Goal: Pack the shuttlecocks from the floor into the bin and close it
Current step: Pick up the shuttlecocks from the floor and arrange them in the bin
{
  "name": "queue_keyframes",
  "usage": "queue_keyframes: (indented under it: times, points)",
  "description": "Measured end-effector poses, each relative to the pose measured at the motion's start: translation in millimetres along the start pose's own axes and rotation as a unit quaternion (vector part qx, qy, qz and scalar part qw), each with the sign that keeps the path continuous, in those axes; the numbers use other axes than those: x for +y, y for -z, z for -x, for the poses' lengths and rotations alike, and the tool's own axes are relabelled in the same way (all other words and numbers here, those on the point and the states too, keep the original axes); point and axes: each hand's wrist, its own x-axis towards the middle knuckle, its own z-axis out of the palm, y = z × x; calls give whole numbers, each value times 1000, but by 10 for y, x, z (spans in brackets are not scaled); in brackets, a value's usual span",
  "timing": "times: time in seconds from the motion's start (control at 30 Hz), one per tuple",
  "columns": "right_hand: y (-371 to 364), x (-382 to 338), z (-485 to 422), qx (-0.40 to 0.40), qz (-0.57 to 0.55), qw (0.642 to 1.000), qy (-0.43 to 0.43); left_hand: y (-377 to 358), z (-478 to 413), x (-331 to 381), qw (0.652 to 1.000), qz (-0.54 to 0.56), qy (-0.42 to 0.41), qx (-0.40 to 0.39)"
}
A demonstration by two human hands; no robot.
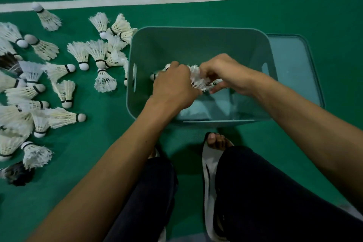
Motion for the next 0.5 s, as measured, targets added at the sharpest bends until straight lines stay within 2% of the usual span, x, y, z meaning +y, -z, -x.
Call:
queue_keyframes:
  times: [0.03,0.1,0.17,0.23,0.37,0.5]
  points:
    - [-33,7,9,-3,31,999,10,-13,12,20,1000,1,-5,-2]
    - [-81,66,-48,48,79,996,12,-26,25,20,1000,12,-1,-9]
    - [-79,142,-116,121,109,986,-23,-12,21,-32,1000,21,15,-16]
    - [-40,218,-149,162,118,977,-71,16,-3,-117,999,23,36,-1]
    - [-58,344,-176,122,135,974,-136,56,-80,-262,995,35,69,55]
    - [-254,378,-330,66,52,975,-205,69,-180,-330,994,21,81,71]
